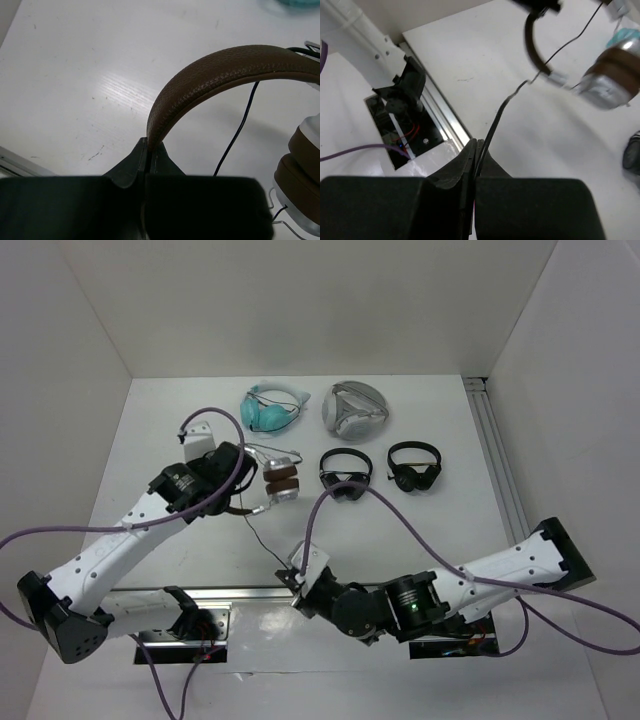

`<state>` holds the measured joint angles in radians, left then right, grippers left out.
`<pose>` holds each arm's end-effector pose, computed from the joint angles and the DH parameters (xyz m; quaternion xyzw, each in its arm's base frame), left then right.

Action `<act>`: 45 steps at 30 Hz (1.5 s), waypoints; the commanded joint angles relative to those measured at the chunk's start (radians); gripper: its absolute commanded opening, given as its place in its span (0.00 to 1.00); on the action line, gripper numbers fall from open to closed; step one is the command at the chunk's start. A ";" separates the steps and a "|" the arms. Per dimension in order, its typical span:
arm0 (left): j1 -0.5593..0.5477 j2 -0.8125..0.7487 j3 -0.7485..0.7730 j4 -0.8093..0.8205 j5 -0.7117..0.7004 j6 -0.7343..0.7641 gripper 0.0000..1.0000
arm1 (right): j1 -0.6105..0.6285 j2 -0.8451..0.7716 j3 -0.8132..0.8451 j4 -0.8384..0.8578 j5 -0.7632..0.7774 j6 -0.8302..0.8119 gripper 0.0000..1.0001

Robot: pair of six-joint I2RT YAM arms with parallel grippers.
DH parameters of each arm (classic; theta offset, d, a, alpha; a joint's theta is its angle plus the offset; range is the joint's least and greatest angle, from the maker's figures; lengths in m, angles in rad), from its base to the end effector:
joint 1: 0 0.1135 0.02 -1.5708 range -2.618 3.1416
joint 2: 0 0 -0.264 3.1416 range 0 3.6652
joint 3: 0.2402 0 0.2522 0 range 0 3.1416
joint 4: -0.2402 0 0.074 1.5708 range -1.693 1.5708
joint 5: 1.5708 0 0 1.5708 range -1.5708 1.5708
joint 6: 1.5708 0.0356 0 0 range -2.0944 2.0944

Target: Wrap the headphones

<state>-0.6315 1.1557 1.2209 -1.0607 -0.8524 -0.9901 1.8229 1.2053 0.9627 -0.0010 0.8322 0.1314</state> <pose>0.1830 -0.1006 0.3492 -0.2711 0.8382 0.0859 0.4653 -0.0426 0.2709 0.3358 -0.3742 0.6642 0.2889 0.5791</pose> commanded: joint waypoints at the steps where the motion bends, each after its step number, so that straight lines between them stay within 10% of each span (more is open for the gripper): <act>1: -0.060 -0.051 -0.032 0.076 0.085 0.102 0.00 | -0.011 -0.052 0.059 -0.132 0.090 -0.053 0.00; 15: -0.424 -0.125 -0.112 0.085 0.196 0.375 0.00 | -0.082 -0.213 0.151 -0.344 0.220 -0.138 0.00; 23: -0.447 -0.111 -0.046 -0.040 0.075 0.151 0.00 | -0.094 -0.219 0.172 -0.307 0.110 -0.128 0.00; 32: -0.317 0.019 0.247 -0.291 -0.004 -0.223 0.00 | -0.094 -0.024 0.163 -0.159 -0.028 -0.109 0.00; 45: 0.065 -0.039 0.112 0.002 0.200 -0.062 0.00 | -0.051 0.007 0.202 -0.051 -0.157 -0.130 0.00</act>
<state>-0.6098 1.1496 1.3602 -1.2045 -0.7330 -1.0939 1.7649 1.2125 1.1137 -0.1528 0.7132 0.0090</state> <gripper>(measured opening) 0.079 0.008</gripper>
